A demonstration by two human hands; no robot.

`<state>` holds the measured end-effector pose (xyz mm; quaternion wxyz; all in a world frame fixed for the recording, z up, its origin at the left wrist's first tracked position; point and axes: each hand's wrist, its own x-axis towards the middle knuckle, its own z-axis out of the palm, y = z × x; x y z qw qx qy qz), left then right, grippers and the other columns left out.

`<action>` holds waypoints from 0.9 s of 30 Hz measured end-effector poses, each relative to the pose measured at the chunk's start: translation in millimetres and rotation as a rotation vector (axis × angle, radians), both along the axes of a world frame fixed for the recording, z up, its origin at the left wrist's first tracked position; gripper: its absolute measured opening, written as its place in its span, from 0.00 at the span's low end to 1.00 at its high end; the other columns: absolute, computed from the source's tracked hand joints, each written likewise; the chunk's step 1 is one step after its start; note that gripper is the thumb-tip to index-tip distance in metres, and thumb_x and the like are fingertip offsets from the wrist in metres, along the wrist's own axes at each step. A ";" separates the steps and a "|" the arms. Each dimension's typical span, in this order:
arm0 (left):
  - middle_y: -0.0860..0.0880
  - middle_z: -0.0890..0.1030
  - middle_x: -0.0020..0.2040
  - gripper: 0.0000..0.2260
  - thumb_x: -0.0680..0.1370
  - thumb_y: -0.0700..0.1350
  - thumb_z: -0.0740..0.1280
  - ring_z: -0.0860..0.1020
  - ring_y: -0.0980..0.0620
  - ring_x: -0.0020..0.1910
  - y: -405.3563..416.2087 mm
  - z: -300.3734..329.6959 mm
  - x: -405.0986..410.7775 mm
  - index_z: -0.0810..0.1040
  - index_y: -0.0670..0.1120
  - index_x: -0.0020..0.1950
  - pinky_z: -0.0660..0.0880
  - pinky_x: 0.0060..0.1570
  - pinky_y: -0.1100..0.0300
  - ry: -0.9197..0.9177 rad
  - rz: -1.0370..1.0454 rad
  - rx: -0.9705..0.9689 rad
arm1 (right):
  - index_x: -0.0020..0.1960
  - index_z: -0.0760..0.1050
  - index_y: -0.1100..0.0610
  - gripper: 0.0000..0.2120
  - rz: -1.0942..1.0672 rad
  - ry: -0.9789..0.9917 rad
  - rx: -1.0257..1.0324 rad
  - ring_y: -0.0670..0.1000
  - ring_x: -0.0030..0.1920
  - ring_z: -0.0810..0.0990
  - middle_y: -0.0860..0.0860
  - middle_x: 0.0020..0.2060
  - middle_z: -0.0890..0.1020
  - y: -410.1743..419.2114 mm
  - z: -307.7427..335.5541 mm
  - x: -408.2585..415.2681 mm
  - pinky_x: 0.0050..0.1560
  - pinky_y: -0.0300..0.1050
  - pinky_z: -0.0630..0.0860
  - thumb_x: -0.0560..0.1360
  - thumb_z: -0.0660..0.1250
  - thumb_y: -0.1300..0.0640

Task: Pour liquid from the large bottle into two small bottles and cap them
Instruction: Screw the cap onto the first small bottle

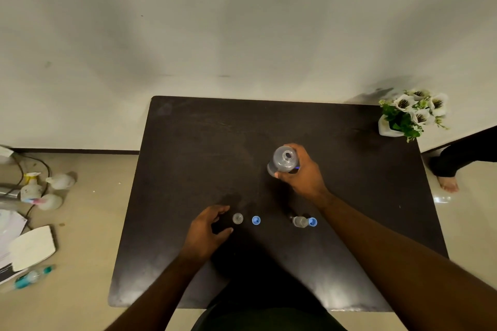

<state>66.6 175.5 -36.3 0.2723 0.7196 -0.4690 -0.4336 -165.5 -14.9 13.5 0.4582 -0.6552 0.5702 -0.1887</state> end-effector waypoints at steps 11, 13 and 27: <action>0.55 0.81 0.61 0.24 0.70 0.39 0.80 0.79 0.62 0.58 -9.7 0.4 -6.3 0.80 0.47 0.65 0.70 0.57 0.79 -0.009 0.030 0.019 | 0.68 0.69 0.47 0.35 -0.013 -0.008 0.036 0.32 0.55 0.78 0.36 0.55 0.78 1.8 -20.0 -0.8 0.52 0.23 0.71 0.66 0.80 0.62; 0.54 0.81 0.61 0.25 0.70 0.39 0.80 0.79 0.61 0.58 -9.9 0.2 -6.2 0.80 0.47 0.65 0.71 0.58 0.77 -0.011 0.020 0.028 | 0.70 0.68 0.50 0.36 -0.019 -0.011 0.055 0.38 0.57 0.78 0.40 0.58 0.79 2.0 -21.2 -1.1 0.55 0.26 0.71 0.67 0.80 0.61; 0.52 0.73 0.71 0.34 0.70 0.49 0.80 0.70 0.55 0.71 19.4 19.3 -10.3 0.71 0.51 0.74 0.64 0.68 0.63 -0.204 0.077 -0.097 | 0.69 0.73 0.52 0.26 -0.099 0.138 0.042 0.47 0.59 0.80 0.45 0.58 0.79 37.7 -2.4 -63.0 0.59 0.39 0.75 0.73 0.75 0.61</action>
